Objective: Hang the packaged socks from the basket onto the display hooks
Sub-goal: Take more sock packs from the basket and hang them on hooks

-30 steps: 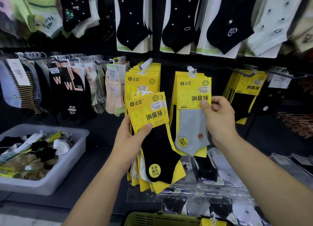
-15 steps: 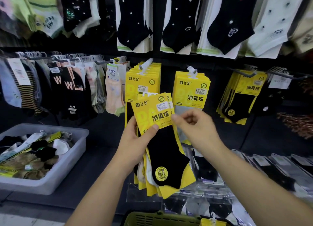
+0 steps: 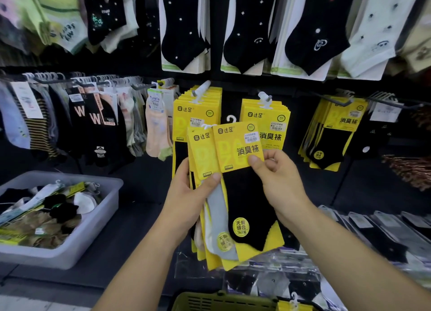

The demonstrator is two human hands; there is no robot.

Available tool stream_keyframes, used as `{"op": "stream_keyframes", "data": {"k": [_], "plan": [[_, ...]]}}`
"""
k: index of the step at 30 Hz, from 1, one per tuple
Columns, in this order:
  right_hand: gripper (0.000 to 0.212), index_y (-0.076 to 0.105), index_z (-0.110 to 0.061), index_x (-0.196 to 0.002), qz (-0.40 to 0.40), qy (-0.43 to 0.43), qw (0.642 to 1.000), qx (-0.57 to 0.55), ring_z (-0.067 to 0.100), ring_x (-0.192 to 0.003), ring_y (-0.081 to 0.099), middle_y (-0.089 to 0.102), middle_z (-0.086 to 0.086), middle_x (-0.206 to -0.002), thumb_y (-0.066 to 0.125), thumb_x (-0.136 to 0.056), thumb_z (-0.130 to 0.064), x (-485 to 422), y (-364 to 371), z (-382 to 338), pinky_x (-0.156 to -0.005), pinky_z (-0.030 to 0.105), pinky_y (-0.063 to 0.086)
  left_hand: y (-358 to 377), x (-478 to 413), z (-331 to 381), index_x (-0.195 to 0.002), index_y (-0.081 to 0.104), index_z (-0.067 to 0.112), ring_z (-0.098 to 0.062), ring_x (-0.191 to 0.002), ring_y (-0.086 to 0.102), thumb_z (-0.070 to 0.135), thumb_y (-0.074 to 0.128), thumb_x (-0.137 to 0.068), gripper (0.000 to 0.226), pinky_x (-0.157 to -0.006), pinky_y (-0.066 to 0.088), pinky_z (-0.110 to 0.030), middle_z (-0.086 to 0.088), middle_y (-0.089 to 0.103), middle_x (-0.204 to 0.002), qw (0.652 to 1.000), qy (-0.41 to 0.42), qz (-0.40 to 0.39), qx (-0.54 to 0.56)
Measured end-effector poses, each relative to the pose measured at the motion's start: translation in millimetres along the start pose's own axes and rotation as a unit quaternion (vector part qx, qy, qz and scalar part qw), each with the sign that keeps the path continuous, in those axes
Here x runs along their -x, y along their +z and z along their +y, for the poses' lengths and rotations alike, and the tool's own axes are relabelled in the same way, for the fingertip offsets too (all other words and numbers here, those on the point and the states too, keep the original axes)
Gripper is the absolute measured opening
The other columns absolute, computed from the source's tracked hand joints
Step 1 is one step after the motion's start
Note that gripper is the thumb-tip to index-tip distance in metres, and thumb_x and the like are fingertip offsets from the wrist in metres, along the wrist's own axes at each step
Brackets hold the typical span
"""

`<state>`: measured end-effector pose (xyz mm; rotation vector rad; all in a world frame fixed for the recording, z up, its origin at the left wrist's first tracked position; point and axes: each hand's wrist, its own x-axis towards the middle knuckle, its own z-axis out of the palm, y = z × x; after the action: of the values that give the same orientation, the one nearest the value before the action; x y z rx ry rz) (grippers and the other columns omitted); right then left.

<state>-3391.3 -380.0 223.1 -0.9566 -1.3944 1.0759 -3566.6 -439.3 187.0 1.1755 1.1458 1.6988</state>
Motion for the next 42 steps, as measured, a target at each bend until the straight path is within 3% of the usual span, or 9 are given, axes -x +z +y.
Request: {"op": "stream_keyframes", "data": {"k": [3, 7, 10, 17, 26, 33, 38, 40, 42], "plan": [[0.010, 0.062, -0.017, -0.098, 0.072, -0.021, 0.997, -0.037, 0.018, -0.087, 0.070, 0.075, -0.003, -0.085, 0.062, -0.098, -0.027, 0.1, -7.2, 5.8, -0.086, 0.044, 0.055, -0.8, 0.0, 0.2, -0.121, 0.067, 0.032, -0.014, -0.107, 0.077, 0.020, 0.077, -0.095, 0.030, -0.081, 0.062, -0.026, 0.008, 0.080, -0.116, 1.000, 0.000, 0.011, 0.008], [0.013, 0.060, -0.021, -0.091, 0.166, -0.045, 0.984, -0.042, 0.015, -0.067, 0.049, 0.054, -0.003, -0.067, 0.062, -0.098, -0.031, -5.0, -24.0, 8.1, -0.072, 0.040, 0.048, -1.8, -1.2, 0.8, -0.122, 0.066, 0.032, -0.014, -0.108, 0.077, 0.018, 0.076, -0.097, 0.030, -0.085, 0.061, -0.031, 0.008, 0.079, -0.117, 1.000, 0.001, 0.021, -0.001], [0.013, 0.057, -0.024, -0.088, 0.196, -0.058, 0.978, -0.032, 0.003, -0.052, 0.041, 0.047, -0.016, -0.054, 0.061, -0.099, -0.031, -15.1, -31.2, 5.6, -0.064, 0.030, 0.043, -2.4, -1.5, -0.2, -0.121, 0.066, 0.034, -0.014, -0.107, 0.078, 0.019, 0.076, -0.097, 0.030, -0.087, 0.061, -0.034, 0.008, 0.079, -0.117, 1.000, 0.001, 0.025, -0.003], [0.013, 0.056, -0.023, -0.090, 0.179, -0.111, 0.978, -0.001, 0.001, -0.053, 0.043, 0.049, -0.016, -0.052, 0.058, -0.100, -0.030, -34.5, -30.8, -0.5, -0.060, 0.020, 0.046, -3.3, -2.0, -2.0, -0.119, 0.066, 0.032, -0.012, -0.102, 0.079, 0.017, 0.075, -0.098, 0.028, -0.075, 0.062, -0.020, 0.009, 0.080, -0.113, 1.000, 0.005, 0.027, 0.005], [0.014, 0.054, -0.026, -0.087, 0.170, -0.134, 0.975, 0.052, -0.003, -0.050, 0.046, 0.054, -0.018, -0.052, 0.060, -0.100, -0.029, -46.1, -31.5, 8.5, -0.055, 0.008, 0.043, -8.1, -4.1, 0.2, -0.118, 0.067, 0.036, -0.011, -0.103, 0.078, 0.016, 0.075, -0.098, 0.028, -0.075, 0.063, -0.021, 0.011, 0.080, -0.114, 1.000, 0.006, 0.029, 0.006], [0.011, 0.061, -0.025, -0.088, 0.149, -0.096, 0.981, 0.081, -0.002, -0.063, 0.054, 0.059, -0.007, -0.075, 0.066, -0.095, -0.032, -53.4, -31.3, 14.4, -0.062, 0.012, 0.043, -10.2, -3.8, 2.5, -0.121, 0.066, 0.032, -0.013, -0.103, 0.079, 0.015, 0.073, -0.100, 0.029, -0.074, 0.063, -0.022, 0.009, 0.080, -0.115, 1.000, -0.004, 0.020, 0.016], [0.019, 0.054, -0.026, -0.088, 0.194, -0.076, 0.970, 0.127, 0.008, -0.076, 0.056, 0.059, -0.005, -0.087, 0.071, -0.091, -0.033, -47.0, -28.1, 10.0, -0.066, 0.017, 0.040, -6.3, -2.4, 1.7, -0.121, 0.065, 0.029, -0.014, -0.100, 0.080, 0.014, 0.072, -0.100, 0.027, -0.073, 0.063, -0.021, 0.008, 0.081, -0.113, 1.000, -0.012, 0.008, 0.026], [0.021, 0.051, -0.030, -0.087, 0.176, -0.111, 0.963, 0.170, 0.005, -0.077, 0.057, 0.060, -0.002, -0.091, 0.071, -0.089, -0.037, -35.9, -23.5, 6.7, -0.065, 0.018, 0.042, -5.4, -2.9, 1.4, -0.122, 0.065, 0.030, -0.013, -0.101, 0.079, 0.015, 0.073, -0.100, 0.027, -0.074, 0.063, -0.022, 0.009, 0.081, -0.113, 1.000, -0.014, 0.004, 0.024], [0.024, 0.055, -0.030, -0.085, 0.117, -0.125, 0.968, 0.183, 0.000, -0.072, 0.057, 0.061, -0.009, -0.081, 0.071, -0.084, -0.047, -23.6, -13.1, 2.1, -0.062, 0.017, 0.044, -3.6, -3.3, 0.9, -0.123, 0.065, 0.030, -0.014, -0.104, 0.079, 0.017, 0.074, -0.099, 0.029, -0.077, 0.064, -0.025, 0.008, 0.080, -0.115, 1.000, -0.011, 0.002, 0.015]]}}
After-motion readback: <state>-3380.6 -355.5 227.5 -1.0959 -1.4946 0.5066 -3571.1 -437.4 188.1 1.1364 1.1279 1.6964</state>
